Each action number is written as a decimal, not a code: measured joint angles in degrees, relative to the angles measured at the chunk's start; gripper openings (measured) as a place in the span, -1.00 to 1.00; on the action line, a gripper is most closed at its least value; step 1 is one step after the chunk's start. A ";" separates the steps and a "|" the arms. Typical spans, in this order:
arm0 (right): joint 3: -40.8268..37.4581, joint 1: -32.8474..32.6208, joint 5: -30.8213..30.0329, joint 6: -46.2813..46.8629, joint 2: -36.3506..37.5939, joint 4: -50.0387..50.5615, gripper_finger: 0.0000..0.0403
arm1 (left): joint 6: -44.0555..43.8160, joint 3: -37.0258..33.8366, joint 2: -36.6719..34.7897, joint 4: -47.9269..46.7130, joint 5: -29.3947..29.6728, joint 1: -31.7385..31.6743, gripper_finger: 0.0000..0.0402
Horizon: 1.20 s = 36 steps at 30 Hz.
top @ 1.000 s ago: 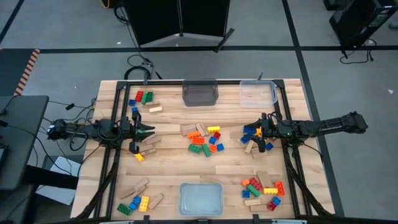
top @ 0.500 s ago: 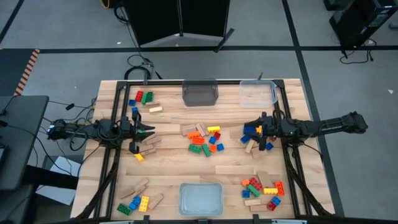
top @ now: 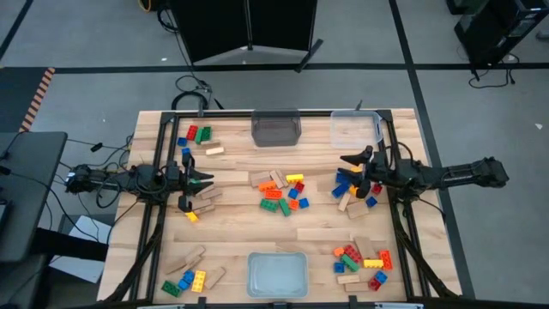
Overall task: Sort blocks by size
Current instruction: Put the large yellow game piece into the transparent bin
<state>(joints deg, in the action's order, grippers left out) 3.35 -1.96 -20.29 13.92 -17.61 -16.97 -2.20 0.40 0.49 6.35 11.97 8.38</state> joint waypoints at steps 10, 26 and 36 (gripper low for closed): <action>25.98 1.59 -9.04 -7.16 -12.29 26.39 0.19 | 0.00 -0.02 -0.01 -0.01 0.01 0.00 -0.52; 63.89 14.35 -4.03 39.48 -45.33 95.58 0.37 | 0.01 0.00 -0.02 -0.01 0.01 0.01 -0.52; 51.50 14.05 4.85 50.52 -48.78 91.49 0.57 | 0.01 0.00 -0.01 0.00 0.01 0.01 -0.52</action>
<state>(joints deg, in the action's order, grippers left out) 54.85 12.10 -15.44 64.44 -66.39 74.52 -2.18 0.40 0.48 6.35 11.98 8.39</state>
